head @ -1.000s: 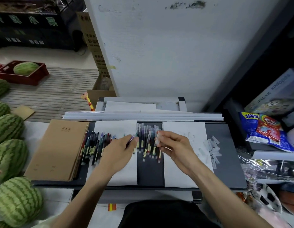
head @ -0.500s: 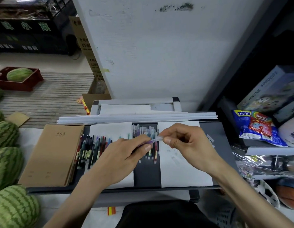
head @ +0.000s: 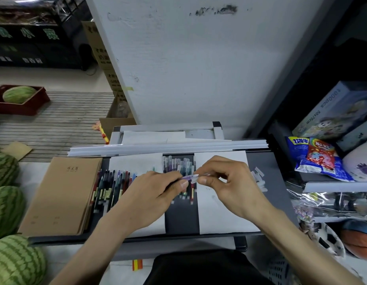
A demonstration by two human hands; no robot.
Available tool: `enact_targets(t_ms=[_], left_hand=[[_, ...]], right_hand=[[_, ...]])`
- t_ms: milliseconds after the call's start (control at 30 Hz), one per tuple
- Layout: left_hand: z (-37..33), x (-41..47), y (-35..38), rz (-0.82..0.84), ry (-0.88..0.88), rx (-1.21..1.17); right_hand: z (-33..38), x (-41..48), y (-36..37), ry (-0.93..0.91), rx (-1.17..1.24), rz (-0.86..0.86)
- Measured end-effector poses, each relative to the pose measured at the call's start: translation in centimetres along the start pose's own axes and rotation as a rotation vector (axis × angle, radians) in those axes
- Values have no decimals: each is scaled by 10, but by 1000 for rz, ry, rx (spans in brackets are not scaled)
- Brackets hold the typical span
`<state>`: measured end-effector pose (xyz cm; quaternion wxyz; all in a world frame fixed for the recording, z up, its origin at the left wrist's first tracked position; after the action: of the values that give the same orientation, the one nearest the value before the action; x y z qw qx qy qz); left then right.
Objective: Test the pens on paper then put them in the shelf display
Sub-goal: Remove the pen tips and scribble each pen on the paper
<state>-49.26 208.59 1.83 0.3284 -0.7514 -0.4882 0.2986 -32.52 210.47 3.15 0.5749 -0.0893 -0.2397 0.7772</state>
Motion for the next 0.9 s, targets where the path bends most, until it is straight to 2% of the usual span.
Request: enact_targets(t_ms=[200,400,500,633,700,800,900], left_hand=[[2,2,-5,-22,-2,16],[-2,4,4,16,18,22],[-6,7,6,5,35,94],[-6,14,17,-3,36,191],[0,16,28,-1,23,145],[21,19,56,55,-67,-148],[45,28,92,125,-177,-207]], right_hand=[[-12,1,-18,59,29,-101],[-2,3,-7,18,-2,-39],[-3,3,1,13,11,-39],[-21,6,9,96,52,-106],[-32,6,14,125,87,-109],[-60,2,26,208,199,-47],[-103,-10,36,352,313,-115]])
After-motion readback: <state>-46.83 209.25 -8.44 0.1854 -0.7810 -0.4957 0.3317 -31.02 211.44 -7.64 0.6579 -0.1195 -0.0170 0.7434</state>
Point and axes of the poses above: each hand's wrist, its own x-axis towards the middle knuckle, its own y-axis out of the palm, z = x × y, the point moved 10 cm from there along x, towards the middle knuckle, and after that the axes turned 6 degrees about -y, right-handed, at the moved point
